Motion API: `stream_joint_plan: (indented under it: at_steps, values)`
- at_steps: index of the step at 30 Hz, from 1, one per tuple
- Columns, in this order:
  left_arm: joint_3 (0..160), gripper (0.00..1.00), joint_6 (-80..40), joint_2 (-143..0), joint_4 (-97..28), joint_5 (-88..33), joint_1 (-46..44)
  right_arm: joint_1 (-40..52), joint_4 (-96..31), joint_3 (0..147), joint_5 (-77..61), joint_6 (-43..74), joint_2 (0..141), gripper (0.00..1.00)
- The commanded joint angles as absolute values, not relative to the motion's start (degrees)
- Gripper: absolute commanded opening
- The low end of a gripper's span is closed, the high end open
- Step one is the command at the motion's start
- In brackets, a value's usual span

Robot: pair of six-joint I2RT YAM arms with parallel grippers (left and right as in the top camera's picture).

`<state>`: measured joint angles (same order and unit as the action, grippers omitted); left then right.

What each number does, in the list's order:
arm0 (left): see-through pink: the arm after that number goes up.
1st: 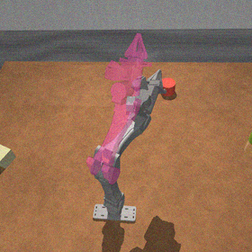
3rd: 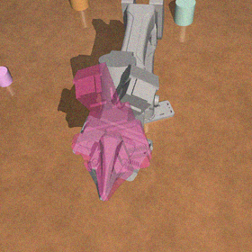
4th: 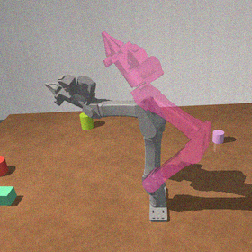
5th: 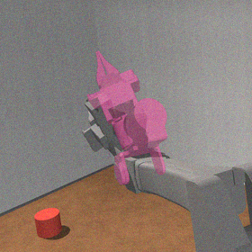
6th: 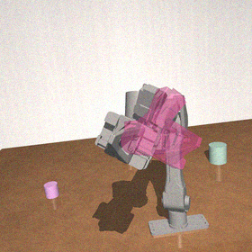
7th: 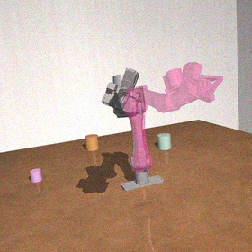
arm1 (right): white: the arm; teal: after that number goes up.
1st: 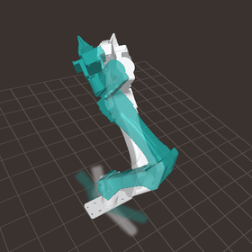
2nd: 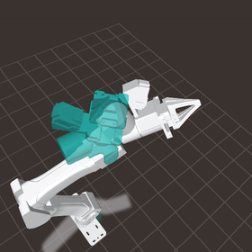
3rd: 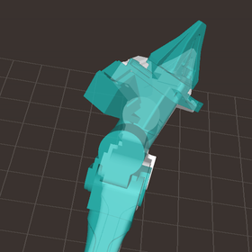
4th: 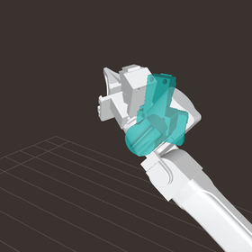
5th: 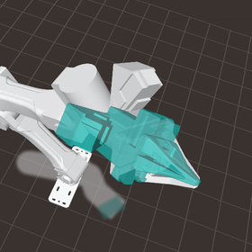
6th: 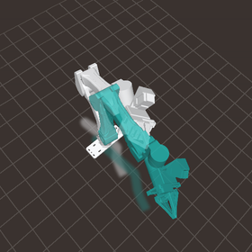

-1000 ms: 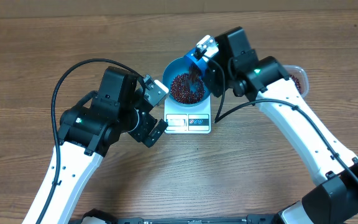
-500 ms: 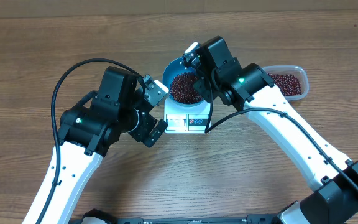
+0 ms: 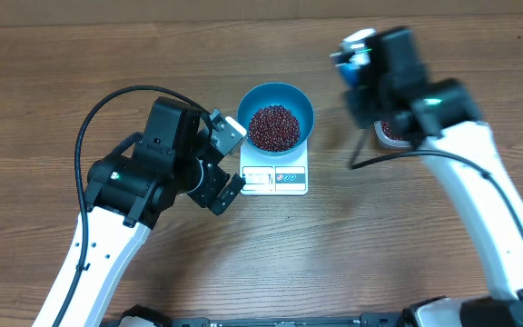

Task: Scoop item into bowl and weigh 150g on scale
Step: 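Move the empty scoop back to the bean tub with the right gripper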

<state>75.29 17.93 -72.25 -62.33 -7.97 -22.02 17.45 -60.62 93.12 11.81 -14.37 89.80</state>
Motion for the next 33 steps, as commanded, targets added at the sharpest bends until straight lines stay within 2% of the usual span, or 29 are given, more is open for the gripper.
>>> stream_joint_plan:
  at_steps: [1, 6, 23, 33]
  values:
    - [76.66, 0.99, 17.15, -71.9, -62.37, -8.51, -22.09, 10.83, -62.52, 93.91, 14.96, -13.47, 89.17, 0.04]
    - [76.66, 0.99, 17.15, -71.9, -62.37, -8.51, -22.09, 7.84, -62.3, 91.94, 15.55, -13.45, 91.31, 0.04]
    - [76.66, 1.0, 17.15, -71.9, -62.37, -8.51, -22.09, 8.56, -62.13, 83.92, 30.48, -8.73, 98.89, 0.04]
    - [76.66, 1.0, 17.15, -71.9, -62.37, -8.51, -22.09, 8.6, -58.57, 81.06, 27.53, -8.73, 104.25, 0.04]
